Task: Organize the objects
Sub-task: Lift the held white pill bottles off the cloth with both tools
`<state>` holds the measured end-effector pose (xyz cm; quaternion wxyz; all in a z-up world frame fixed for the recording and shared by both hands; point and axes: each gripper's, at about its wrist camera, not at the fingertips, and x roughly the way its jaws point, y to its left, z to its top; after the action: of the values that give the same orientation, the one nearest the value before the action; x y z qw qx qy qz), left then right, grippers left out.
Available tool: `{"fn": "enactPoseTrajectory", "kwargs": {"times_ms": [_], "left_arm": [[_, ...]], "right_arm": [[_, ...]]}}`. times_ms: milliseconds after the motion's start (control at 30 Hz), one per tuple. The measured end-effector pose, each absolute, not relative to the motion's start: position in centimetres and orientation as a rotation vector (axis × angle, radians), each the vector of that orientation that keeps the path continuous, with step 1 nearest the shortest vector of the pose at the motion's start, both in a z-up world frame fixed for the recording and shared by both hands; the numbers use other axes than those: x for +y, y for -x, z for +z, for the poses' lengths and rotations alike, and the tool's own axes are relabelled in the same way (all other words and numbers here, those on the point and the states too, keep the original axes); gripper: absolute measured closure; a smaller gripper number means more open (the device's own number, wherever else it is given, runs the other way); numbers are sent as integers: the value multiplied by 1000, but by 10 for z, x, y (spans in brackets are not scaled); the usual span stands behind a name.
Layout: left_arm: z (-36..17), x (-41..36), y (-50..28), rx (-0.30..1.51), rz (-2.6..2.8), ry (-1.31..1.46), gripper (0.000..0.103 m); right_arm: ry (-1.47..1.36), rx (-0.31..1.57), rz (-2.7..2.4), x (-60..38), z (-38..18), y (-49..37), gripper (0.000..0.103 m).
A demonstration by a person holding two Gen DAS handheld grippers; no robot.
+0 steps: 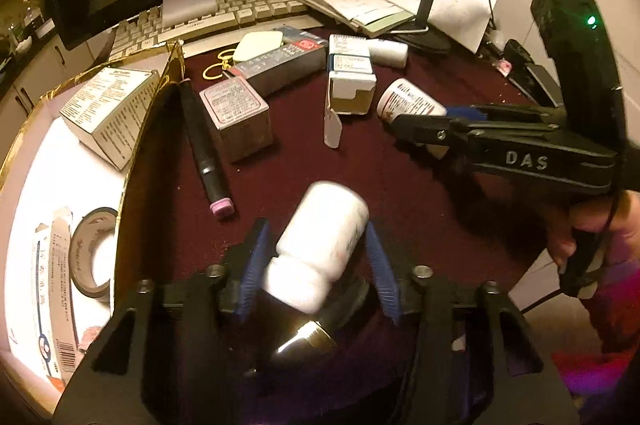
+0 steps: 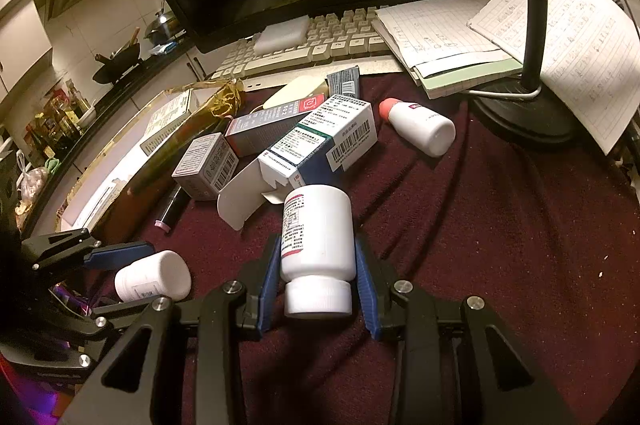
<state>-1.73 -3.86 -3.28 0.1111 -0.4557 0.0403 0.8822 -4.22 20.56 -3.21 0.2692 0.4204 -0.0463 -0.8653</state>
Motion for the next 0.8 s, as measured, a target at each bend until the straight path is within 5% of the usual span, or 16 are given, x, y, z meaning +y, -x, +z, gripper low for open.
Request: {"fn": "enactPoseTrajectory", "kwargs": {"times_ms": [800], "left_arm": [[15,-87,-16,-319,2794,1200,69]], "right_arm": [[-1088,-180,-2311,201,-24,37,68]]}}
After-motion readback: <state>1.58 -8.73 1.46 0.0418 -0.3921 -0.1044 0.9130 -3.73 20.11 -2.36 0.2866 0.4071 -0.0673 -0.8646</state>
